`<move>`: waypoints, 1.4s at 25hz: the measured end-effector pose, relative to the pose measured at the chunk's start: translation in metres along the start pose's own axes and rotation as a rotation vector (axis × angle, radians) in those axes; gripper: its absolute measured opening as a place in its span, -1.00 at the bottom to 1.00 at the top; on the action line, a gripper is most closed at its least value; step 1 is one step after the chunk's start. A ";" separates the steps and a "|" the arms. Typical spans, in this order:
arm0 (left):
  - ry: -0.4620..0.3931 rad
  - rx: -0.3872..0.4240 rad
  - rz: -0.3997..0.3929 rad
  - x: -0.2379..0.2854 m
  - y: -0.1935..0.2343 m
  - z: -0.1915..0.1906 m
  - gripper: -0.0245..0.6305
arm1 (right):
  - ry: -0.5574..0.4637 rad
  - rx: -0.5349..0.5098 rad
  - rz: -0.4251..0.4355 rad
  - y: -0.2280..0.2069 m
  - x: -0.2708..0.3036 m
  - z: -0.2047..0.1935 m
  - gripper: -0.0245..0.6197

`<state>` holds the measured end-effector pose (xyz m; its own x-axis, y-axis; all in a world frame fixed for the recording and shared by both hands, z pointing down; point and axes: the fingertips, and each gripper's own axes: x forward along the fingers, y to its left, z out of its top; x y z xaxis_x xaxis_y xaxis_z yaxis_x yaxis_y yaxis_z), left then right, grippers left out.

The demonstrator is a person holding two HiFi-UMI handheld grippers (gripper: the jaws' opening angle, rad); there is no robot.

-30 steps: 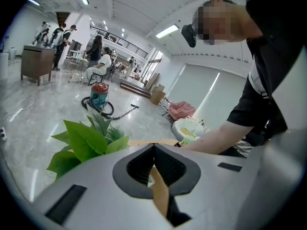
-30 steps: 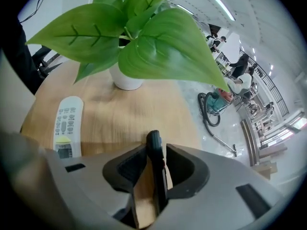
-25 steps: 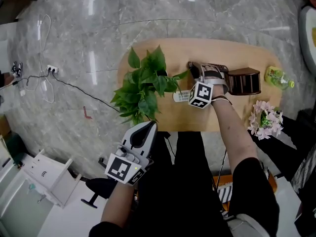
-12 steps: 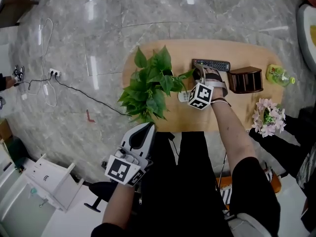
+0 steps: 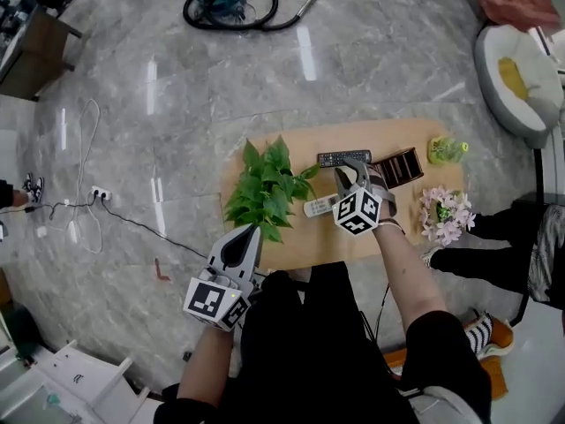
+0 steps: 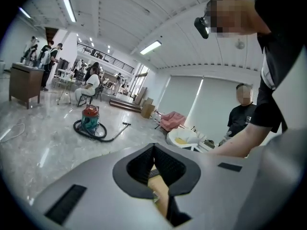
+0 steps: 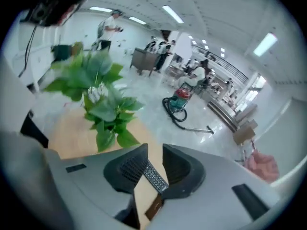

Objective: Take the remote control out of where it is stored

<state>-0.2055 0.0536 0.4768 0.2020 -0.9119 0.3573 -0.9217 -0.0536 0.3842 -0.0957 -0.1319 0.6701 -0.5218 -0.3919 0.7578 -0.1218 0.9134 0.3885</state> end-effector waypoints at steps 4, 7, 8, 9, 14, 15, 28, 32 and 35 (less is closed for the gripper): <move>-0.050 0.080 -0.048 -0.017 -0.005 0.042 -0.90 | -0.115 0.349 -0.122 -0.036 -0.091 0.033 -0.84; -0.100 0.126 -0.091 -0.035 -0.014 0.070 -0.90 | -0.194 0.520 -0.199 -0.046 -0.152 0.047 -0.89; -0.115 0.144 -0.105 -0.040 -0.017 0.078 -0.90 | -0.220 0.564 -0.227 -0.048 -0.170 0.051 -0.89; -0.127 0.163 -0.119 -0.045 -0.020 0.085 -0.90 | -0.247 0.601 -0.256 -0.051 -0.188 0.055 -0.89; -0.157 0.229 -0.186 -0.061 -0.029 0.108 -0.90 | -0.373 0.719 -0.369 -0.052 -0.271 0.078 -0.89; -0.163 0.234 -0.200 -0.063 -0.031 0.111 -0.90 | -0.391 0.735 -0.384 -0.049 -0.287 0.080 -0.89; -0.189 0.302 -0.323 -0.075 -0.105 0.114 -0.90 | -0.493 0.869 -0.539 -0.007 -0.426 0.039 -0.89; -0.198 0.288 -0.316 -0.076 -0.134 0.104 -0.90 | -0.533 0.903 -0.541 -0.001 -0.460 0.020 -0.90; -0.212 0.289 -0.317 -0.076 -0.157 0.098 -0.90 | -0.558 0.915 -0.537 0.001 -0.479 0.005 -0.90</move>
<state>-0.1089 0.0915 0.3066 0.4437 -0.8936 0.0680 -0.8861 -0.4261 0.1827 0.1496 0.0568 0.3049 -0.4871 -0.8518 0.1928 -0.8733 0.4761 -0.1031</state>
